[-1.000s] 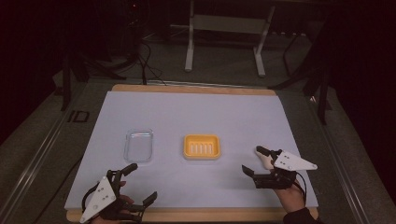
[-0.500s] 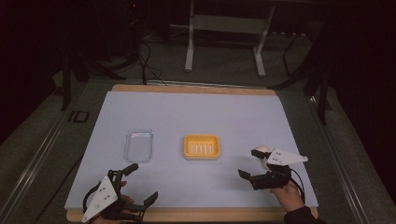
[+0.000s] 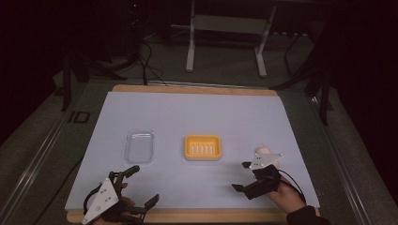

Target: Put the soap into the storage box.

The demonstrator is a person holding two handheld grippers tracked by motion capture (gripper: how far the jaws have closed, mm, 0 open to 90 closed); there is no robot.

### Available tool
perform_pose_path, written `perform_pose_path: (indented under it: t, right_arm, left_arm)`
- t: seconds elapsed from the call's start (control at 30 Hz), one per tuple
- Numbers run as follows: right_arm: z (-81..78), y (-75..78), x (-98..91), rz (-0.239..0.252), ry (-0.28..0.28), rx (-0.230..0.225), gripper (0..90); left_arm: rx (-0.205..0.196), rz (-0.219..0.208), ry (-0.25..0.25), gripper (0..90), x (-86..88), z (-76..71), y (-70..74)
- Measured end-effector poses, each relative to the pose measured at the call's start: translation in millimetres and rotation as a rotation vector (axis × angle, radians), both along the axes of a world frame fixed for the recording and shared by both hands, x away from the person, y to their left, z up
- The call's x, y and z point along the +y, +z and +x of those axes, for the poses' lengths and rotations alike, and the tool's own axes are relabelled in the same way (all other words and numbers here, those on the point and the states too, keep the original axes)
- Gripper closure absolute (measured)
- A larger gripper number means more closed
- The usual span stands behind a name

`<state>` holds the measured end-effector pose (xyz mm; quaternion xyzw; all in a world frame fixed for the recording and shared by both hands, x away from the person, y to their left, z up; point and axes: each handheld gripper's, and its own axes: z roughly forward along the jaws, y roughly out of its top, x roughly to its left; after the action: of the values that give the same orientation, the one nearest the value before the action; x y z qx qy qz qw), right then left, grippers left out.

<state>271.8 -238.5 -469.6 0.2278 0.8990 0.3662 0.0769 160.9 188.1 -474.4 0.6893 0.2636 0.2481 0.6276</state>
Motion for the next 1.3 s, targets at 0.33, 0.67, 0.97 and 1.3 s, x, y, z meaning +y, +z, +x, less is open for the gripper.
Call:
perform_pose_path:
  t: [0.33, 0.67, 0.97, 1.3]
  right_arm:
    - [18.5, 11.4, -16.0, -0.045, -0.155, 0.116, 13.7]
    - [22.7, 15.8, -22.4, -0.128, -0.168, 0.206, 13.8]
    - [23.0, 16.4, -21.2, -0.262, -0.136, 0.321, 14.8]
    - [24.0, 23.0, -22.9, -0.341, -0.177, 0.433, 15.4]
  left_arm:
    - [0.003, 0.005, -0.005, 0.0, -0.9, 0.2, -0.7]
    - [0.005, 0.009, -0.006, 0.0, -2.0, 0.5, -1.1]
    - [0.009, 0.021, -0.007, 0.0, -1.9, 0.9, -1.4]
    - [0.016, 0.019, -0.008, 0.0, -2.5, 1.3, -1.5]
